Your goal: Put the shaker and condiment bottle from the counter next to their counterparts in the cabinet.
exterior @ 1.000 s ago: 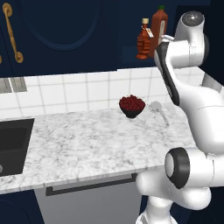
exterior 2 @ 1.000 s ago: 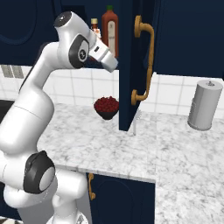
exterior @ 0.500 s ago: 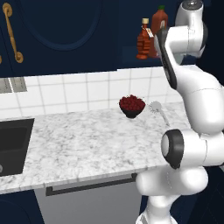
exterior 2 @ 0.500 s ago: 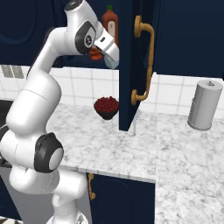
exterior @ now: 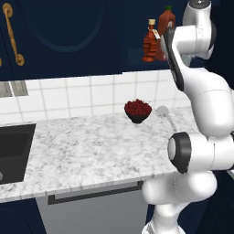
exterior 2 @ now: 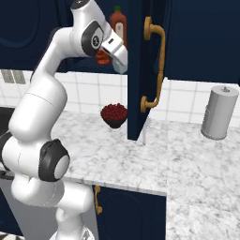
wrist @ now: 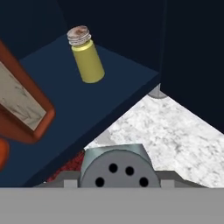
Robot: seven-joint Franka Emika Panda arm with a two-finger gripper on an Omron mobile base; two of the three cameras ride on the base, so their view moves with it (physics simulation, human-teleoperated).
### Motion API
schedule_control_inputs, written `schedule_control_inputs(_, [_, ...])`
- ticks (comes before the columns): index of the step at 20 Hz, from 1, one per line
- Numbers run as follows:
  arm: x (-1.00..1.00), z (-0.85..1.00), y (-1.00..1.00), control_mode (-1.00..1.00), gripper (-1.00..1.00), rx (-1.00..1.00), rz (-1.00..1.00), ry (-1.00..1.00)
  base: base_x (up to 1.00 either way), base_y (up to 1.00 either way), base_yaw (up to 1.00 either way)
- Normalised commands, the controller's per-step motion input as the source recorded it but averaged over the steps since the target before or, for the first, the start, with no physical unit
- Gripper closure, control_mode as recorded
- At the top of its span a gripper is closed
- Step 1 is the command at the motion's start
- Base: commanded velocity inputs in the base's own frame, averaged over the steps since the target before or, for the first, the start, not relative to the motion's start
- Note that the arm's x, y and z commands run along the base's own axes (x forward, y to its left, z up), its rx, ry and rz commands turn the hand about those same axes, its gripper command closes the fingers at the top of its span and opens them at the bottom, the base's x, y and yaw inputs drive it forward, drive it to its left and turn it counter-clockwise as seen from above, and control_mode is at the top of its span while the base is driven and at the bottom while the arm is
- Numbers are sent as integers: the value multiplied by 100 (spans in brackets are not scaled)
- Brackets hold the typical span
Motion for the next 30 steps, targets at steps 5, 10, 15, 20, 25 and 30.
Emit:
schedule_control_inputs(5, [0, -33, 0, -100, 100, -10, 0, -17, 0, 0, 0])
schedule_control_inputs(10, [33, -1, -1, -100, 100, -3, 0, 3, 0, 0, 0])
schedule_control_inputs(15, [65, 5, 0, -100, 100, 0, 0, 11, 0, 0, 0])
schedule_control_inputs(20, [45, 6, 0, -100, 100, 0, 0, 3, 0, 0, 0])
schedule_control_inputs(25, [29, 9, 0, -100, 100, -2, 0, 0, 0, 0, 0])
schedule_control_inputs(30, [29, 4, 0, -100, 100, -2, 0, 0, 0, 0, 0])
